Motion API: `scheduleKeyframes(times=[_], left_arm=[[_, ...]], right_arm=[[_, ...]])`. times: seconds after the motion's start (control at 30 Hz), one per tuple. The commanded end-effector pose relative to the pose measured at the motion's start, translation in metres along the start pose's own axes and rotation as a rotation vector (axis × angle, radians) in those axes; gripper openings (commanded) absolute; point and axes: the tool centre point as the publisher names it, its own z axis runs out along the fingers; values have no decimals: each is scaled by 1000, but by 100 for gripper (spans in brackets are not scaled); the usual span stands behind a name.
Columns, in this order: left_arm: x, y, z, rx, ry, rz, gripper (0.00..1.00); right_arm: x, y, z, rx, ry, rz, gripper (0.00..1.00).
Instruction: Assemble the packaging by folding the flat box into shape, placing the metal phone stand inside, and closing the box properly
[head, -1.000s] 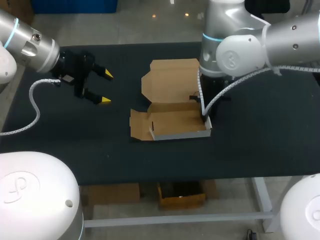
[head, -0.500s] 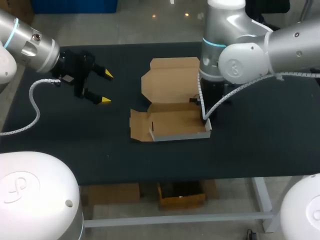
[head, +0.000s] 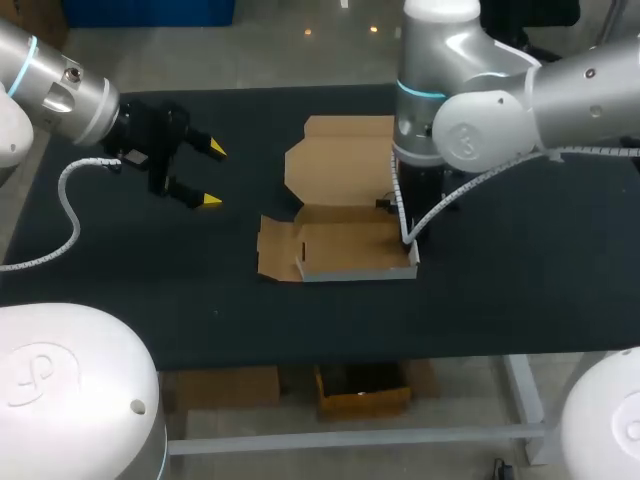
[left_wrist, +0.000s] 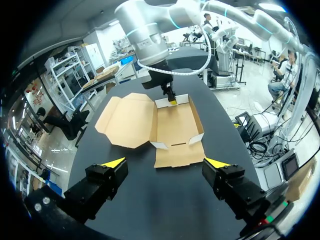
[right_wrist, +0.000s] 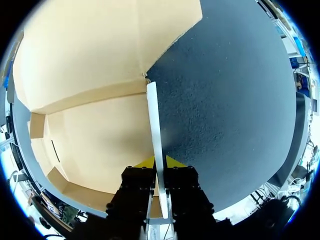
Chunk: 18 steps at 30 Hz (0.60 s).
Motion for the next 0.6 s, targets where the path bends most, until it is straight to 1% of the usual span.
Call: scheduleKeyframes(times=[0.03, 0.13, 0.37, 0.47, 0.6], left_arm=[[0, 0, -1, -2, 3, 0, 100], [0, 0, -1, -2, 3, 0, 100], [0, 0, -1, -2, 3, 0, 100], [0, 0, -1, -2, 3, 0, 100], [0, 0, -1, -2, 3, 0, 100]], right_arm=[[2, 1, 1, 6, -7, 5, 8], [1, 1, 1, 3, -16, 14, 9], [-1, 1, 2, -7, -19, 23, 7], [-1, 2, 3, -12, -21, 23, 0], [-3, 5, 5, -22, -31, 13, 0]])
